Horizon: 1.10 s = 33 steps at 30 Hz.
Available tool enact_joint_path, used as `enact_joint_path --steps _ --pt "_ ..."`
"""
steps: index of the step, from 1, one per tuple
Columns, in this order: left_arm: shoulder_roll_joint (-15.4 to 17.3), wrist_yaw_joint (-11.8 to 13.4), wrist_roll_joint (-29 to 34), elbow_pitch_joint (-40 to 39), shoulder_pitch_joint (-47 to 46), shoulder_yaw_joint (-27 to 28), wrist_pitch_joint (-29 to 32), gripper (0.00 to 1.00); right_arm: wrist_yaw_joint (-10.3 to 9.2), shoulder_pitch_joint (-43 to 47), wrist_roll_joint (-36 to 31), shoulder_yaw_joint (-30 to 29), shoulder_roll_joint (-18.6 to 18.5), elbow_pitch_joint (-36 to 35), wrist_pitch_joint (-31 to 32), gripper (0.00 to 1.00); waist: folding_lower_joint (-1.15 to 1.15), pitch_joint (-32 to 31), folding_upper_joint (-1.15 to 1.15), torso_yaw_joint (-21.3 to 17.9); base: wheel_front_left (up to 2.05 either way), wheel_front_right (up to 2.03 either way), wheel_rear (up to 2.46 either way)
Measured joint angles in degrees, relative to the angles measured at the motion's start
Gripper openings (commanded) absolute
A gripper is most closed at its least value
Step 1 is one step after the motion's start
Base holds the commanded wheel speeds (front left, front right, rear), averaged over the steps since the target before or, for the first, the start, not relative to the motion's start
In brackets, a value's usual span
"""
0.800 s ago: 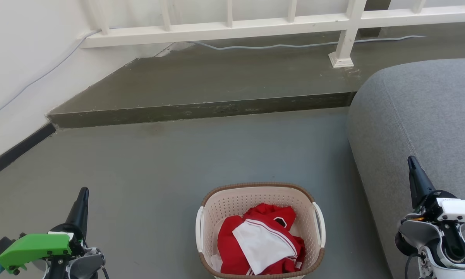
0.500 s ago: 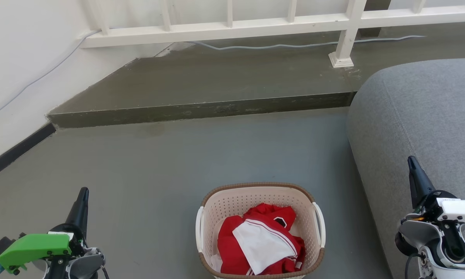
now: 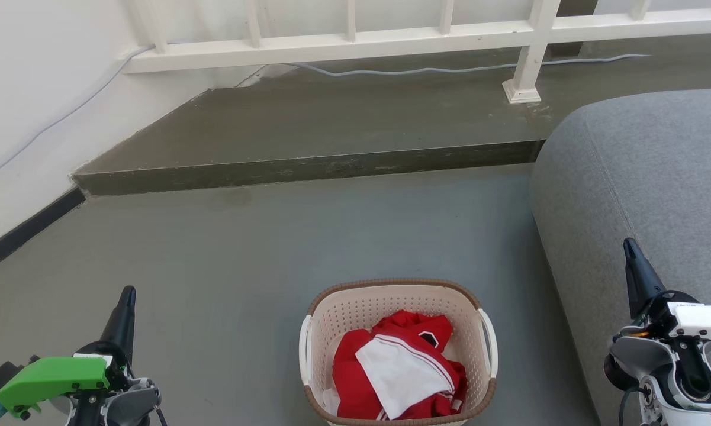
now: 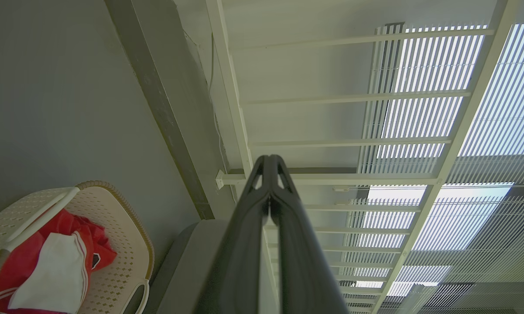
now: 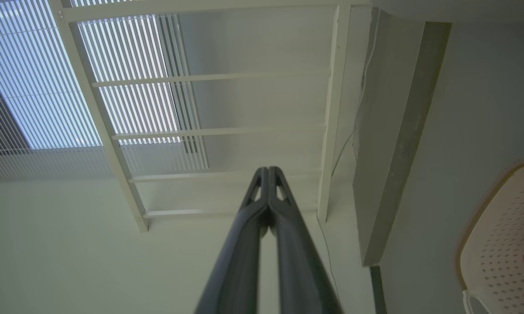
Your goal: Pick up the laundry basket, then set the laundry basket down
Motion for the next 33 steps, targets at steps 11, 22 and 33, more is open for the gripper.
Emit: enact_joint_path --steps 11,22,33 --pt "0.0 0.0 0.0 0.0 0.0 0.0 0.0 0.00 0.00 0.0 0.0 0.0 0.0 0.0 0.0 0.00 0.00 0.0 0.00 0.0 0.00 0.00 0.00" --pt "0.0 0.0 0.0 0.0 0.0 0.0 0.0 0.00 0.00 0.0 0.0 0.0 0.0 0.0 0.0 0.00 0.00 0.0 0.00 0.0 0.00 0.00 0.00" --pt "0.0 0.0 0.0 0.0 0.0 0.0 0.0 0.00 0.00 0.0 0.0 0.0 0.0 0.0 0.0 0.00 0.00 0.0 0.00 0.0 0.00 0.00 0.00"
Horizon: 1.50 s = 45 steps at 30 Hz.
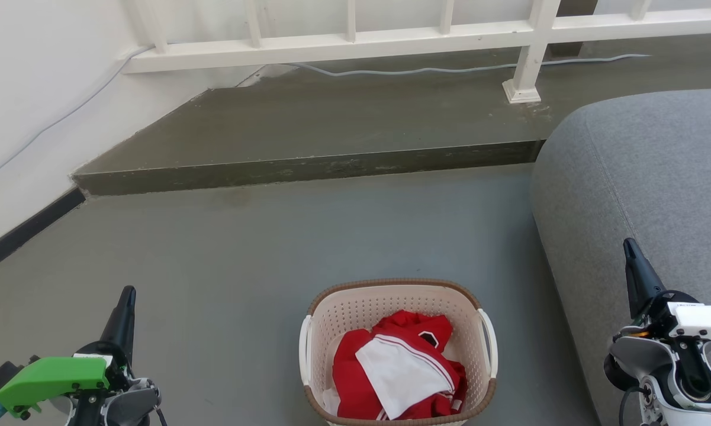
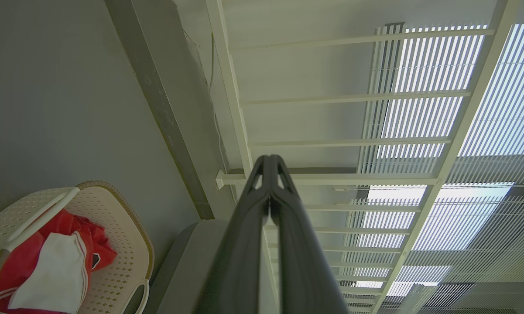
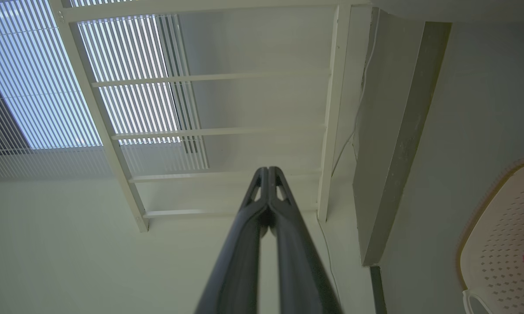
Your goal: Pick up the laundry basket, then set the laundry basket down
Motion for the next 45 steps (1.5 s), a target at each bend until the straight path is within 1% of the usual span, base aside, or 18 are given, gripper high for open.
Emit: enact_joint_path --steps 45 --pt "0.0 0.0 0.0 0.0 0.0 0.0 0.0 0.00 0.00 0.0 0.0 0.0 0.0 0.0 0.0 0.00 0.00 0.0 0.00 0.0 0.00 0.00 0.00"
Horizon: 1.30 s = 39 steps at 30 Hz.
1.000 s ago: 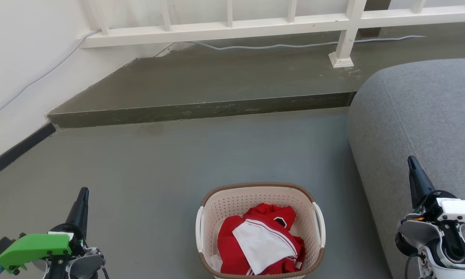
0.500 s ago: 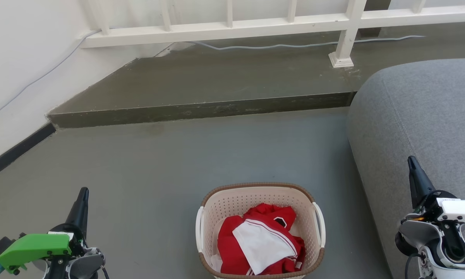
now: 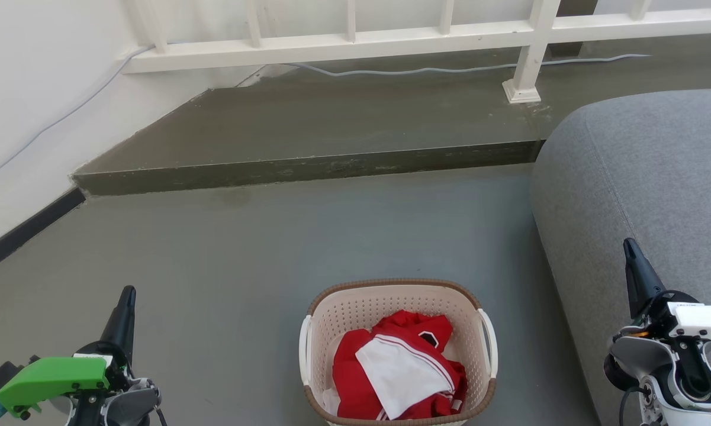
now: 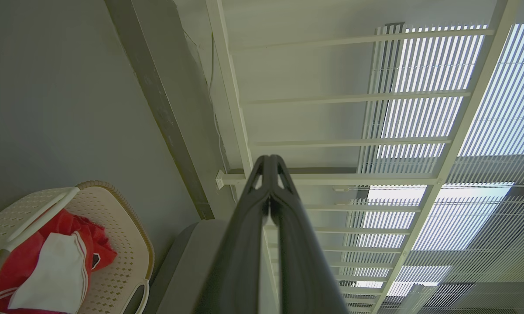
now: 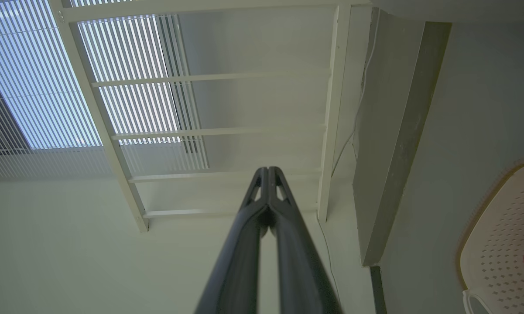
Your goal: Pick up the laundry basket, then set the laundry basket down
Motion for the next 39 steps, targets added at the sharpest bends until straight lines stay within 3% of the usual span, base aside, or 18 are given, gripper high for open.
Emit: enact_joint_path --steps 7,8,27,39 --pt "-0.5 0.0 0.0 1.5 0.9 -0.1 0.0 0.00 -0.33 1.1 0.0 0.1 0.6 1.4 0.0 0.00 0.00 0.0 0.00 0.0 0.00 0.00 0.00" --pt "-0.8 0.0 0.0 2.2 1.4 -0.1 0.0 1.00 -0.33 1.8 0.0 0.2 0.9 2.1 0.0 1.00 0.00 0.0 0.00 0.0 0.00 0.00 0.00" --pt "-1.3 0.0 1.3 0.9 2.7 -1.0 -2.2 1.00 -0.33 3.2 1.5 2.9 1.6 -0.4 -3.1 1.00 0.00 0.1 0.00 0.0 0.00 0.00 0.00" --pt "1.3 0.0 8.5 -1.9 2.6 -4.3 -4.9 1.00 -0.32 2.7 -4.3 6.5 0.4 -2.1 -5.4 1.00 0.00 0.3 0.00 -0.3 0.00 0.00 0.00"
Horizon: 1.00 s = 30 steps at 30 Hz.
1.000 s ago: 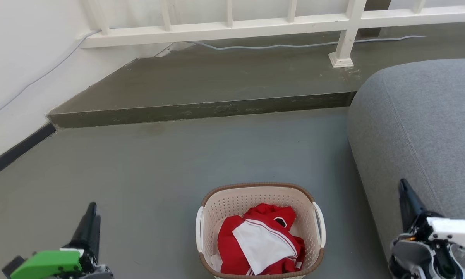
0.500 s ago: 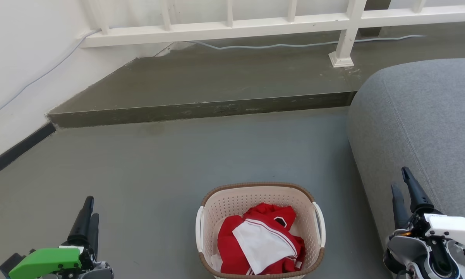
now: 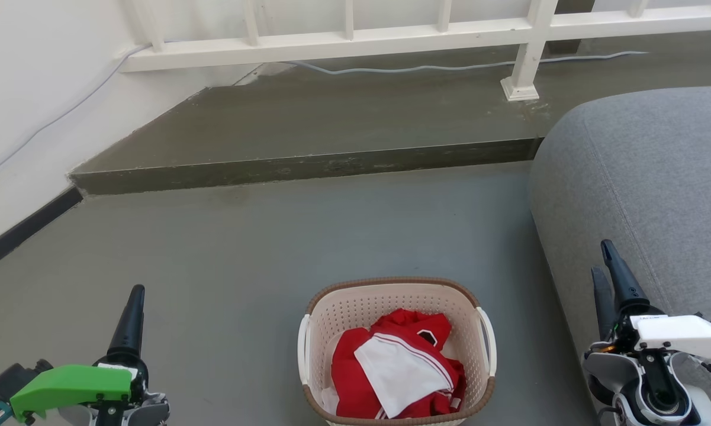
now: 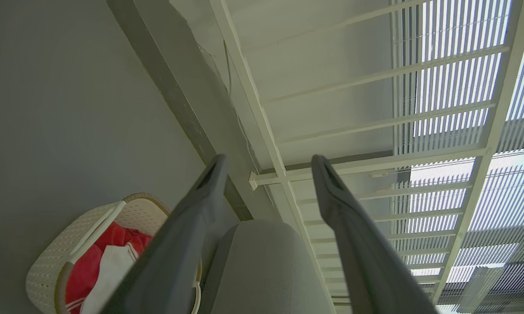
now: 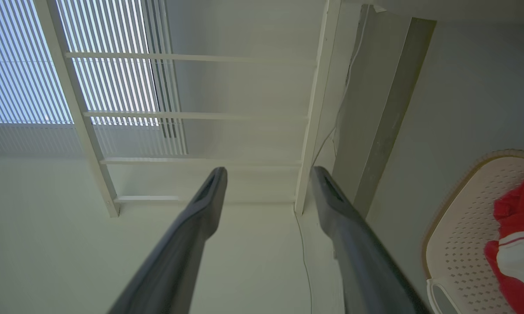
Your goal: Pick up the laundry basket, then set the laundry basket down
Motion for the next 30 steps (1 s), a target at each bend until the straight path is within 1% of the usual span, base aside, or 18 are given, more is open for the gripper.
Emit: enact_joint_path --steps 7,12,17,21,23,26,29,30 --pt "1.8 0.0 5.6 -1.1 0.0 -2.1 -2.1 1.00 0.00 0.0 -4.9 2.0 -0.6 -0.1 -1.7 1.00 0.00 0.1 0.00 -0.3 0.00 0.00 0.00" --pt "2.8 0.0 9.8 -1.3 0.0 -2.9 -3.1 1.00 0.00 -0.4 -9.3 2.4 -0.8 -0.5 -2.6 1.00 0.00 0.2 0.00 -0.5 0.00 0.00 0.00" --pt "3.5 0.0 14.8 -1.4 0.0 -4.1 -4.1 1.00 0.02 -1.8 -18.3 3.3 -2.7 -1.5 -3.5 1.00 0.00 0.2 0.00 -0.7 0.00 0.00 0.00" --pt "3.6 0.0 18.8 -2.0 -0.1 -4.1 -5.0 1.00 -0.05 -2.1 -23.3 4.8 -3.0 -1.8 -4.4 1.00 0.00 0.3 0.00 -0.9 0.00 0.00 0.00" --pt "3.6 0.0 20.8 -2.4 -0.1 -4.1 -5.3 1.00 -0.60 -2.2 -25.7 5.5 -2.9 -2.0 -4.8 1.00 0.00 0.3 0.00 -0.9 0.00 0.00 0.00" --pt "3.6 0.0 23.4 -3.1 -0.2 -4.1 -6.0 1.00 -0.66 -2.3 -29.3 6.6 -3.0 -2.4 -5.3 1.00 0.00 0.3 0.00 -1.0 0.00 0.00 0.00" --pt "3.6 0.0 26.0 -3.3 -0.2 -4.3 -6.5 1.00 -1.62 -2.3 -32.9 7.7 -3.1 -2.4 -5.8 1.00 0.00 0.3 0.00 -1.1 0.00 0.00 0.00" --pt "3.6 0.0 27.9 -3.4 -0.2 -4.4 -7.0 1.00 -2.12 -2.3 -35.3 8.4 -3.3 -2.5 -6.3 1.00 0.00 0.3 0.00 -1.1 0.00 0.00 0.00"
